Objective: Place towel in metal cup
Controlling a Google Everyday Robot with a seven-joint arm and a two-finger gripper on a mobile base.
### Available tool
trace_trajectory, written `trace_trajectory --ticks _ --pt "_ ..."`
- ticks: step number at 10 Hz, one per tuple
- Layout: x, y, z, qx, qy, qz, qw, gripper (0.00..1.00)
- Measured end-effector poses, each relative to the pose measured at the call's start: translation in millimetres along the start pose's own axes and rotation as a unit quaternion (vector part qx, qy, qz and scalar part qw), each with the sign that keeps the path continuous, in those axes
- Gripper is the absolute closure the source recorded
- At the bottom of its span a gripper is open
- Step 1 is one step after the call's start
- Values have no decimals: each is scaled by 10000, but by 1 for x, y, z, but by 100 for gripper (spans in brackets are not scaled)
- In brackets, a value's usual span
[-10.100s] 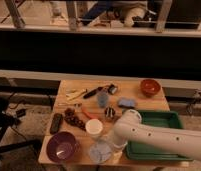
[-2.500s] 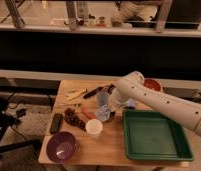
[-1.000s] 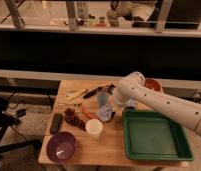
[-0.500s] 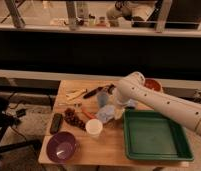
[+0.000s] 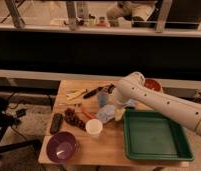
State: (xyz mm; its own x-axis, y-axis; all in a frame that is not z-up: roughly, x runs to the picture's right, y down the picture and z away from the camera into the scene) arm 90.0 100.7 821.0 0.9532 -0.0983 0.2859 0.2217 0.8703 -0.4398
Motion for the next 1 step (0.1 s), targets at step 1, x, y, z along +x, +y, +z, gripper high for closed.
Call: trace_trajectory --ticks 1 --pt "0 0 0 0 0 0 10000 20"
